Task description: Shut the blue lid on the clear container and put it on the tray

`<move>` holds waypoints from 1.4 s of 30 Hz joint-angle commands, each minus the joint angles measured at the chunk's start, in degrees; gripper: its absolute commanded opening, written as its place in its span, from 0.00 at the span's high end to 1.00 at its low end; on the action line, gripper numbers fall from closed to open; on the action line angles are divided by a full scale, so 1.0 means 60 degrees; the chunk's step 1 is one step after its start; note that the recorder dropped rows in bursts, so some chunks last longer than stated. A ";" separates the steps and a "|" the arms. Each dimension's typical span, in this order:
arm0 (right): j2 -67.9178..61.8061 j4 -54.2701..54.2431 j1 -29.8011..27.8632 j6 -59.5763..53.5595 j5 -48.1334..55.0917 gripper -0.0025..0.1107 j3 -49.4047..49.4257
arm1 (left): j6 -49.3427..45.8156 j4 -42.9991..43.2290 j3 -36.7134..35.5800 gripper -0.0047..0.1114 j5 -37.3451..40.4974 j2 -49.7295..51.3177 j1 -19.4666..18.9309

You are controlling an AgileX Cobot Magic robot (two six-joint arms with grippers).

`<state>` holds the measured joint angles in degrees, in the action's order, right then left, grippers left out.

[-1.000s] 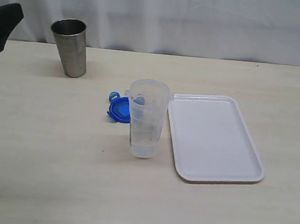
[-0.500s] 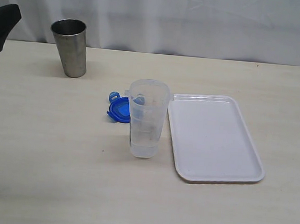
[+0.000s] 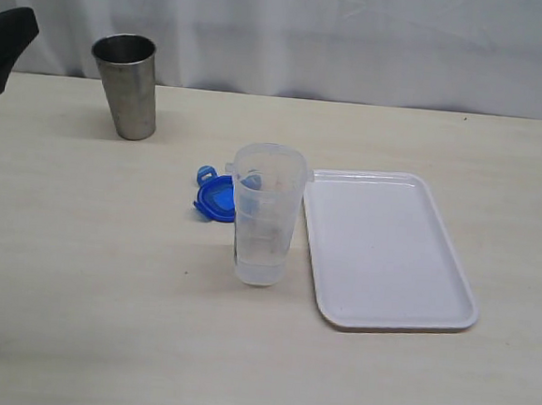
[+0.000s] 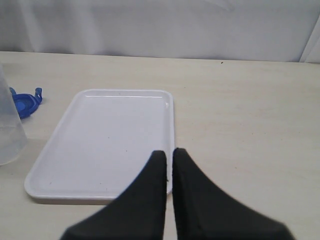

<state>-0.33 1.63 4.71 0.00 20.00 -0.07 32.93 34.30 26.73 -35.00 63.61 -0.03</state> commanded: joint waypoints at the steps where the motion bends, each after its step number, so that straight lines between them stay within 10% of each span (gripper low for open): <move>1: 0.0055 0.0006 0.0025 0.0000 -0.0059 0.94 0.0011 | -0.0026 -0.0130 -0.0039 0.24 -0.0122 -0.0049 -0.0038; 18: 0.0055 0.0006 0.0025 0.0000 -0.0059 0.94 0.0011 | -0.0026 0.0023 -0.0039 0.26 -0.0076 -0.0049 -0.0038; 30: 0.0055 0.0006 0.0025 0.0000 -0.0059 0.94 0.0011 | 0.2854 0.3178 -0.0039 0.87 0.1360 0.0015 -0.0038; 35: 0.0055 0.0006 0.0025 0.0000 -0.0059 0.94 0.0011 | 0.4773 0.5858 -0.0039 0.86 -0.0754 0.0720 -0.0038; 42: 0.0055 0.0006 0.0025 0.0000 -0.0059 0.94 0.0011 | 0.4300 0.5004 0.0492 0.57 -0.1104 0.3648 0.0018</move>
<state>-0.33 1.63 4.71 0.00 20.00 -0.07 59.67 65.57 27.62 -39.32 79.90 -0.12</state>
